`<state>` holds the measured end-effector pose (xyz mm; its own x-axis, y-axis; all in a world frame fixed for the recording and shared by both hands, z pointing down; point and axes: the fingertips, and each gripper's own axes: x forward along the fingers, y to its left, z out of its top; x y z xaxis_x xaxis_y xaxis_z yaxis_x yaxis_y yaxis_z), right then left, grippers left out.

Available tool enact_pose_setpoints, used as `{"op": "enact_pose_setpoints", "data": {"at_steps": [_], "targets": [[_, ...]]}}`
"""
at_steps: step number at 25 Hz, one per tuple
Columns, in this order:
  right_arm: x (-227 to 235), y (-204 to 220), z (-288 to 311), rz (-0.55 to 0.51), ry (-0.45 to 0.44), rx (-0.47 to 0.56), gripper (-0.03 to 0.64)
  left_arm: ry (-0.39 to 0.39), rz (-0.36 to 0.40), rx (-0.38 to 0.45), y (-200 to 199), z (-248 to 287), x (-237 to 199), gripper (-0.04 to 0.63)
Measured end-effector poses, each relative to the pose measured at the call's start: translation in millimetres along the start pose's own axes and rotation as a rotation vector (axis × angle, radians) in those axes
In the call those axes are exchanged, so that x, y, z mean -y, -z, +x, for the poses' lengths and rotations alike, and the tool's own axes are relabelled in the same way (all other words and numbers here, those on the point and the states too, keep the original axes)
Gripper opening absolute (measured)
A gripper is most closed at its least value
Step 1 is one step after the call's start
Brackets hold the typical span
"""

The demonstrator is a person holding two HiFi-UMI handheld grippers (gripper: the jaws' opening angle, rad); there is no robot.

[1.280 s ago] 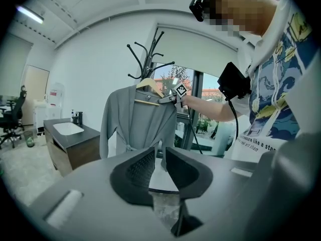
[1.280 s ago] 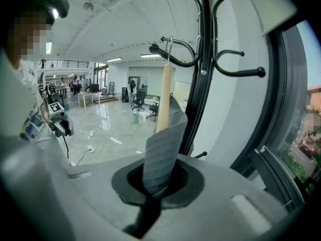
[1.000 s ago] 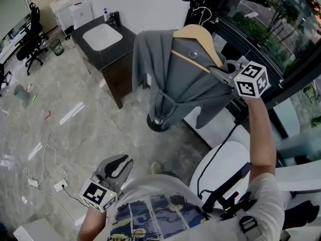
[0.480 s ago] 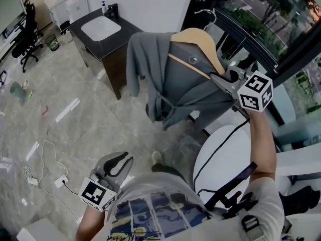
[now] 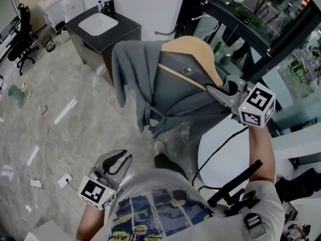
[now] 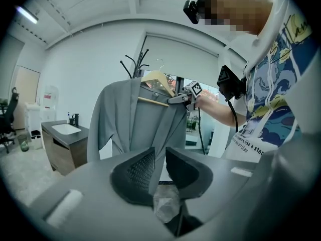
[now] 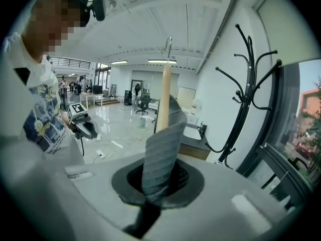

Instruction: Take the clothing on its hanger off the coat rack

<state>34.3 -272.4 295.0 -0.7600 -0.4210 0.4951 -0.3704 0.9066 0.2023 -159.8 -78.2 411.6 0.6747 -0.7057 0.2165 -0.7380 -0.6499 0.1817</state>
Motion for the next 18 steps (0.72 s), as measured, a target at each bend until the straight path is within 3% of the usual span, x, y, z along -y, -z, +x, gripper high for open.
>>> {"op": "enact_pose_setpoints", "data": {"at_steps": [18], "targets": [[-147, -15, -35, -0.025, -0.103, 0.009, 0.005, 0.076, 0.054, 0.027, 13, -42, 37, 0.072]]}}
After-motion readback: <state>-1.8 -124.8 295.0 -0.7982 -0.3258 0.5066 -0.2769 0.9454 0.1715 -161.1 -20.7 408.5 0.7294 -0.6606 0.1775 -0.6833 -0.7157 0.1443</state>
